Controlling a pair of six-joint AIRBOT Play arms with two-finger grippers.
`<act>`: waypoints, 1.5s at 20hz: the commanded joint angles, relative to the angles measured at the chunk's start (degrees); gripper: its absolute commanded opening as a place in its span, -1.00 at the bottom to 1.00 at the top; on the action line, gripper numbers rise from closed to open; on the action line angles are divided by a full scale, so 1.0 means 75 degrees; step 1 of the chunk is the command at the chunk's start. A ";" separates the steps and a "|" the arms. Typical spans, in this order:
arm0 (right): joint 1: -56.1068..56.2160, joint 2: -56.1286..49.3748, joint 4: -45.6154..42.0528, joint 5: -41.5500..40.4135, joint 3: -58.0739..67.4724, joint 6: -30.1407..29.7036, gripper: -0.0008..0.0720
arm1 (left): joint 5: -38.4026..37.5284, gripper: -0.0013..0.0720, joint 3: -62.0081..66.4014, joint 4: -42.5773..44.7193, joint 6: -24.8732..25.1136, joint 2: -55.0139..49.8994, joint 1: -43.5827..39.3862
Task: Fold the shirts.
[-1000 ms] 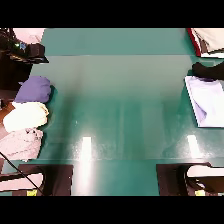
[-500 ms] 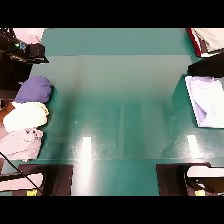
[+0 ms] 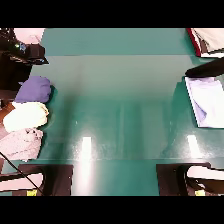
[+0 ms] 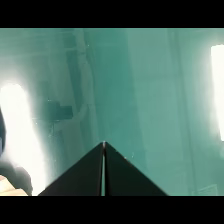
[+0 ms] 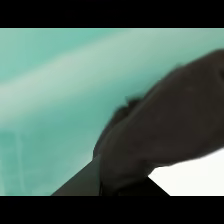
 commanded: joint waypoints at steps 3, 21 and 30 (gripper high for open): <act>-0.0350 0.0935 -0.1119 0.1040 -0.1524 0.0562 -0.92 | -0.0009 -0.90 -0.0003 0.0000 0.0169 0.0000 0.0003; 0.0551 0.2923 0.1408 0.1684 -0.4858 0.0568 0.00 | 0.0277 -0.89 -0.0003 -0.0047 0.0195 0.0000 0.0003; 0.4115 0.2891 0.1390 0.0903 -0.4841 0.0341 -0.92 | 0.0691 -0.89 -0.0003 -0.0050 0.0195 0.0000 0.0003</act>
